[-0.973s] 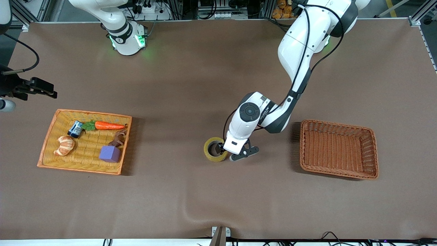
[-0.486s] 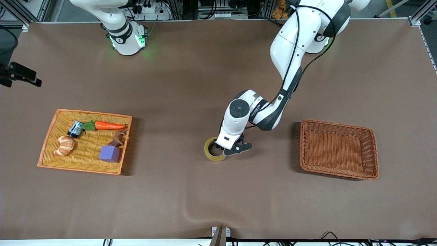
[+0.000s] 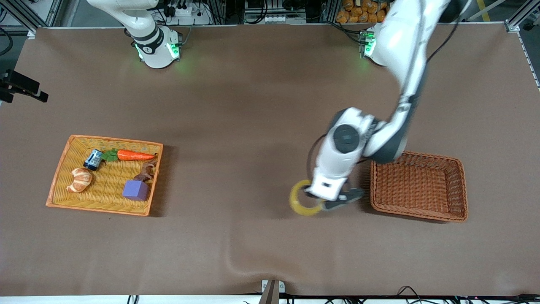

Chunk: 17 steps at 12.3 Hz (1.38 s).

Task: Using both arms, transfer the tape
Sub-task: 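Carry the tape with the left gripper and place it in the basket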

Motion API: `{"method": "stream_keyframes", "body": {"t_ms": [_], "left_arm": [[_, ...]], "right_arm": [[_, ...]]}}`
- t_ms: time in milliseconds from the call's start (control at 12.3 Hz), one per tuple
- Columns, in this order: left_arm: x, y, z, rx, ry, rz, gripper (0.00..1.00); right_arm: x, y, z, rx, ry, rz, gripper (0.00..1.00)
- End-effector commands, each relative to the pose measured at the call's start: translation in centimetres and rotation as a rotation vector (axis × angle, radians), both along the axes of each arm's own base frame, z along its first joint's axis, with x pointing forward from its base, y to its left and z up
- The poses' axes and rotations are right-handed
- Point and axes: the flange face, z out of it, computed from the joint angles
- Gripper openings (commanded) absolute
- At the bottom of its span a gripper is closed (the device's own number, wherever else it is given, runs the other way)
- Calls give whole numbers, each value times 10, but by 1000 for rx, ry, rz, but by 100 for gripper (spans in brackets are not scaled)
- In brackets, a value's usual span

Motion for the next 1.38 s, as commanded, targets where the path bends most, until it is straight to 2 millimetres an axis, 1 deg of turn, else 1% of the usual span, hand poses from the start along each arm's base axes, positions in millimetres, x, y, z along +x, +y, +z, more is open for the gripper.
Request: {"method": "stream_keyframes", "body": {"t_ms": [0,81,162,243,324,405,486,568,649,730,811,892,973,1054,1135,1216,1297], "left_arm": [[-27,133,13,80,56,-85,0],[-33,168,-5,98,98,-120,0],[-32,212,-19,104,128,-106,0],[-34,240,-36,109,164,-123,0],[-34,272,-56,107,196,-110,0],[-30,304,-72,103,207,-85,0],[-27,317,-74,102,200,-121,10],[-23,320,-68,103,186,-148,74],[-21,325,-56,102,166,-145,100],[-20,321,-30,109,128,-157,100],[-19,316,8,120,74,-160,100],[-20,306,59,132,18,-185,100],[-20,303,109,145,-22,-211,100],[-22,305,153,156,-32,-222,100],[-25,306,192,160,-30,-233,100],[-30,305,222,160,-15,-252,100],[-38,304,248,161,14,-266,100]], "right_arm": [[-4,5,2,-44,7,4,100],[-3,5,1,-44,9,4,100],[-3,11,1,-44,6,10,100],[-2,13,2,-46,-1,18,100],[-2,15,4,-43,-6,26,100],[-1,16,8,-43,-15,29,100],[-1,17,8,-44,-15,33,100],[-1,17,8,-44,-15,38,100],[0,15,7,-41,-15,63,100],[5,13,5,-47,-34,97,100],[6,6,10,-54,-47,115,100],[6,4,8,-55,-44,106,100],[8,5,7,-58,-48,109,100],[8,6,8,-57,-50,108,100],[8,2,10,-53,-59,86,100],[8,-8,11,-45,-64,53,100],[7,-12,11,-20,-70,38,100]]}}
